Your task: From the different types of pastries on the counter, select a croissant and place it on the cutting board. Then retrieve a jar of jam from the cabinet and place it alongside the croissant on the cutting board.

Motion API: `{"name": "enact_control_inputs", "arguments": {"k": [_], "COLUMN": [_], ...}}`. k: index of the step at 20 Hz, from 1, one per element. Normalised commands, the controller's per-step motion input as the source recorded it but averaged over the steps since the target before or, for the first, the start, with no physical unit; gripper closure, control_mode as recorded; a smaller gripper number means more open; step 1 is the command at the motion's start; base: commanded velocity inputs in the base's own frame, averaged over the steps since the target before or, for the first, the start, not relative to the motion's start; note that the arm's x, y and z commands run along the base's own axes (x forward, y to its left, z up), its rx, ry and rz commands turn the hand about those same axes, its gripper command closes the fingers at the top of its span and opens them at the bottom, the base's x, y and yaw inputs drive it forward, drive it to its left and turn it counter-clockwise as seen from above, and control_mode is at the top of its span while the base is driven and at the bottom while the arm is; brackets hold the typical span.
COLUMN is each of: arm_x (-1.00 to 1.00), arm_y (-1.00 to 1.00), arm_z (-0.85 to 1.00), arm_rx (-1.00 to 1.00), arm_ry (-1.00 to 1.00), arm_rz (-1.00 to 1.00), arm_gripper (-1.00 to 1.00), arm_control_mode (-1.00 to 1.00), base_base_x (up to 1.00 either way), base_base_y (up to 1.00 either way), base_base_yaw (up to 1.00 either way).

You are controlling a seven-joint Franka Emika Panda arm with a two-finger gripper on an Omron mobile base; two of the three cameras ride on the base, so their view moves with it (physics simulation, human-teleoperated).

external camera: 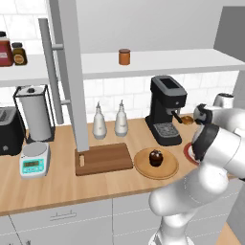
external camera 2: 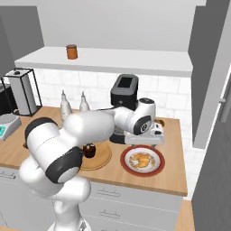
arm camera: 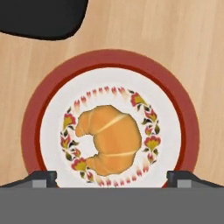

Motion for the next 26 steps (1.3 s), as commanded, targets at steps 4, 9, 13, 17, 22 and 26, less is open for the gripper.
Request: {"name": "enact_control_inputs", "arguments": {"k": [4,9,13,17,22,26], "arm_x": [0.0,-0.03,-0.03,0.0,0.01,0.08], "arm_y": [-0.07,0.0,0.0,0.0,0.06,0.0], "arm_z": [-0.26,-0.31,-0.42,-0.37,-0.55,-0.03], "arm_rx": [0.0,0.03,0.02,0.0,0.01,-0.02], "arm_ry": [0.0,0.0,0.0,-0.03,-0.04,-0.13], "arm_rz": [0.0,0.0,0.0,0.03,0.06,0.0], "arm_gripper": [-1.0,-1.0,-1.0,-1.0,1.0,1.0], "arm_control_mode": [-1.0,-1.0,-1.0,-1.0,-1.0,-1.0], "base_base_x": [0.0,0.0,0.0,0.0,0.0,0.0], "base_base_y": [0.0,0.0,0.0,0.0,0.0,0.0], "base_base_yaw": [0.0,0.0,0.0,0.0,0.0,0.0]}}
